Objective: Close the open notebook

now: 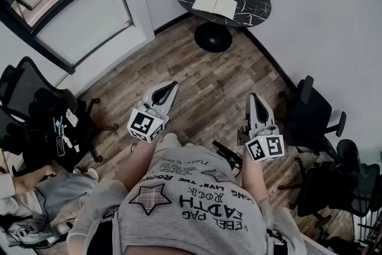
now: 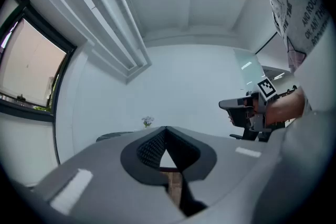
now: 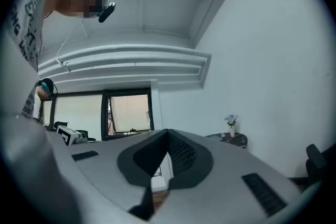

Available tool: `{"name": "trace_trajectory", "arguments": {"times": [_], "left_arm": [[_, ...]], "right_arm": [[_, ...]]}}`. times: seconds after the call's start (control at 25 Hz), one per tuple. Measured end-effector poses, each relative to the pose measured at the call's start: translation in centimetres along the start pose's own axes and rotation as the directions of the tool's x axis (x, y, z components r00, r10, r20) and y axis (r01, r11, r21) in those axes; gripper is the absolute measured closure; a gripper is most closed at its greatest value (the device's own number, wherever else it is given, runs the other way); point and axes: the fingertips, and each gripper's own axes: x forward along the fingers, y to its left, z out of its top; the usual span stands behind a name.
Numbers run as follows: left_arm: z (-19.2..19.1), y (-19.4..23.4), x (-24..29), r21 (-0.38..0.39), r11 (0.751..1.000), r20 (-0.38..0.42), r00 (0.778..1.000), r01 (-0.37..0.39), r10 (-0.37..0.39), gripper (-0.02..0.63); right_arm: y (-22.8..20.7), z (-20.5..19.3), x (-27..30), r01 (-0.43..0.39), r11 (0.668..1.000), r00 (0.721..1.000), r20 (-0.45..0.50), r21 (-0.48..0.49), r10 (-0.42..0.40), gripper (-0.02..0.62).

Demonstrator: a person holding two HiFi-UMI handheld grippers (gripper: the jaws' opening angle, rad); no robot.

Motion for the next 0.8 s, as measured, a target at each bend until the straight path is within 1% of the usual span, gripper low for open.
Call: {"name": "trace_trajectory", "arguments": {"times": [0.2,0.32,0.48,0.68,0.8], "left_arm": [[0.7,0.9,1.1,0.011,1.000,0.014,1.000,-0.011,0.011,0.600],[0.6,1.0,1.6,0.019,1.000,0.002,1.000,-0.010,0.010,0.600],[0.3,1.4,1.8,0.011,1.000,-0.008,1.000,-0.020,0.020,0.600],[0.1,2.3,3.0,0.004,0.999,-0.018,0.999,-0.033,0.033,0.600],[0.4,3.2,4.2,0.010,0.999,-0.017,0.999,-0.037,0.038,0.600]], "right_arm": [[-0.7,0.3,0.5,0.003,1.000,1.000,0.011,-0.006,-0.003,0.583],[-1.0,0.3,0.5,-0.002,1.000,1.000,0.007,-0.012,0.002,0.583],[-1.4,0.1,1.1,-0.011,1.000,1.000,-0.004,-0.019,0.011,0.583],[-3.1,0.2,1.8,0.036,0.999,0.999,0.021,-0.002,-0.036,0.583],[-4.1,0.1,3.0,0.046,0.999,0.999,0.016,0.012,-0.046,0.583]]}}
